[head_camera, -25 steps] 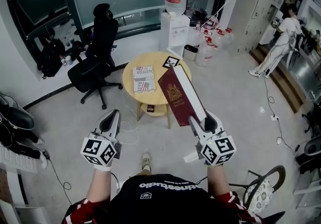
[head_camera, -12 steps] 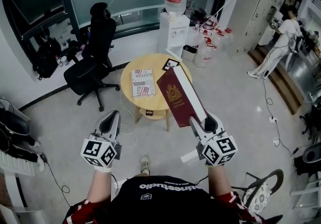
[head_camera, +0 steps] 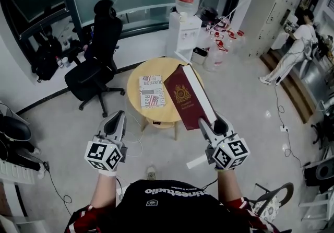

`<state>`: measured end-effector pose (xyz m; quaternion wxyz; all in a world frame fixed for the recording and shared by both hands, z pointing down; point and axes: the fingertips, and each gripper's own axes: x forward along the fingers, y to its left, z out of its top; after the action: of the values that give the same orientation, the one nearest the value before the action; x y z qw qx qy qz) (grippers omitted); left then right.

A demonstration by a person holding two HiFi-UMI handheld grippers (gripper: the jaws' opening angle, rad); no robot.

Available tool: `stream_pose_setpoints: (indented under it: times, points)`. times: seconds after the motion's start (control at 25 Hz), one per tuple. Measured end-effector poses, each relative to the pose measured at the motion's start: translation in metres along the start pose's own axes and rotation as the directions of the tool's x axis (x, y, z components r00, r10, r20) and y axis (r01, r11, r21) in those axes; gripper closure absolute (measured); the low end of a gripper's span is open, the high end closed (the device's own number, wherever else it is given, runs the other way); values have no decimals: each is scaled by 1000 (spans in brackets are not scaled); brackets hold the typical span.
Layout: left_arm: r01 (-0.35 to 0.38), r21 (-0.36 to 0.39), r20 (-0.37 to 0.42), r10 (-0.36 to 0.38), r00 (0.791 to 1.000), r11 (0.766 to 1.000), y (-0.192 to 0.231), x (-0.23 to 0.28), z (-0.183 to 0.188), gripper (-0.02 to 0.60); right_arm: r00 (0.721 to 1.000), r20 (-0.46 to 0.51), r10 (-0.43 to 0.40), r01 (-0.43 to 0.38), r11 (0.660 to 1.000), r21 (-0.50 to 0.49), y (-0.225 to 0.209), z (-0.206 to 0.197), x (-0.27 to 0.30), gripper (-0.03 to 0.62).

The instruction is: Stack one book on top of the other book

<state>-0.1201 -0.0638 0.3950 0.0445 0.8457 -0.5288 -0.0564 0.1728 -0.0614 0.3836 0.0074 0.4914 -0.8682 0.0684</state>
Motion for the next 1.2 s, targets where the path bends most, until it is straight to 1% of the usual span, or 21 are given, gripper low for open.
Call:
stream_pose_setpoints:
  times: [0.2, 0.4, 0.68, 0.92, 1.2]
  points:
    - [6, -14, 1, -6, 1000, 1000, 22, 21, 5, 557, 1000, -3, 5, -5, 1000, 17, 0, 8, 30, 353]
    - [30, -27, 11, -30, 999, 999, 41, 44, 7, 557, 1000, 0, -10, 10, 1000, 22, -4, 15, 53, 352]
    - [75, -36, 14, -74, 997, 997, 74, 72, 7, 557, 999, 29, -45, 42, 996, 78, -5, 18, 86, 352]
    - [104, -40, 7, -104, 995, 994, 96, 84, 9, 557, 997, 27, -67, 64, 993, 98, 0, 18, 108, 353]
    - [106, -74, 0, -106, 994, 992, 110, 85, -7, 557, 996, -1, -84, 83, 991, 106, 2, 9, 117, 352]
